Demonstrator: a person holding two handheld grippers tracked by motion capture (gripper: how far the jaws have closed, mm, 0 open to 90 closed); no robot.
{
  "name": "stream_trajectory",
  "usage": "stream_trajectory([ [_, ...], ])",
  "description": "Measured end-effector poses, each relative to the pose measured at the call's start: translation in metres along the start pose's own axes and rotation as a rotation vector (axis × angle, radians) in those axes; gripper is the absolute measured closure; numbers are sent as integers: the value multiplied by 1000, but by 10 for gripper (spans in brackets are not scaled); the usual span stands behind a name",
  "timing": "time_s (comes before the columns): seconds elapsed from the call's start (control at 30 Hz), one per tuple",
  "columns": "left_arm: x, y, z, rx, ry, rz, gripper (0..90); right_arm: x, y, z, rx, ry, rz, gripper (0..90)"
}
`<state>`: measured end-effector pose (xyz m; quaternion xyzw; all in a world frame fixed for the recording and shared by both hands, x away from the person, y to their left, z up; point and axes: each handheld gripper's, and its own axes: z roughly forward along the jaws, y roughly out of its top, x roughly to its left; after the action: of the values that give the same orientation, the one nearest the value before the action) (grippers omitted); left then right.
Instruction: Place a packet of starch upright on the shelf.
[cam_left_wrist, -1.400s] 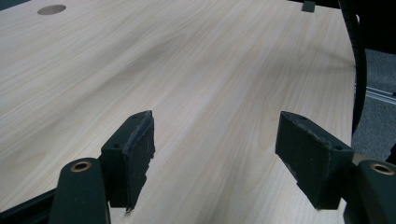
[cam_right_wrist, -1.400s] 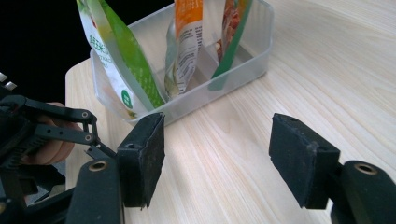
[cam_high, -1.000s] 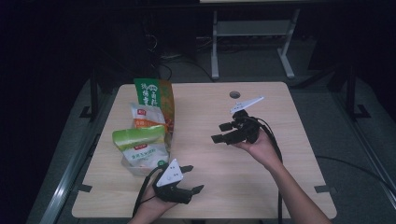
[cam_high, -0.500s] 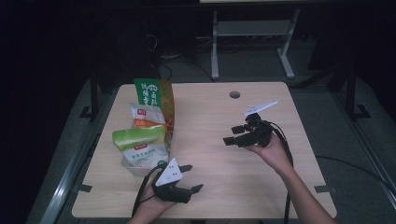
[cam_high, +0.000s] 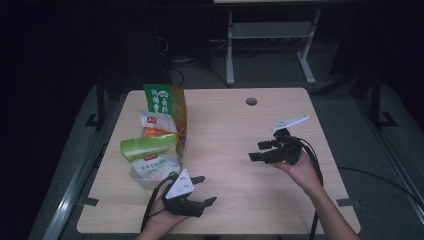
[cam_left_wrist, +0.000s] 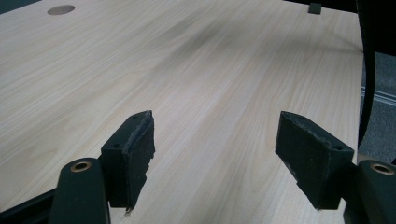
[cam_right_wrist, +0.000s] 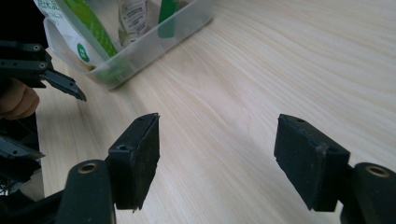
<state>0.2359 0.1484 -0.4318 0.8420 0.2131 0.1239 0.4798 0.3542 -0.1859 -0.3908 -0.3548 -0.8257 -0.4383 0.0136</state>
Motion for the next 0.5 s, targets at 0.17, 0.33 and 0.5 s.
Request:
stream_trajectory([
  [0.17, 0, 0, 0, -2, 1, -2, 280, -1, -9, -2, 2, -1, 11, 300],
  [0.33, 0, 0, -1, 2, 2, -2, 280, -3, -17, -7, 4, -13, 21, 296],
  [0.5, 1, 0, -1, -2, 5, 1, 280, -5, -25, -14, -14, -24, 26, 296],
])
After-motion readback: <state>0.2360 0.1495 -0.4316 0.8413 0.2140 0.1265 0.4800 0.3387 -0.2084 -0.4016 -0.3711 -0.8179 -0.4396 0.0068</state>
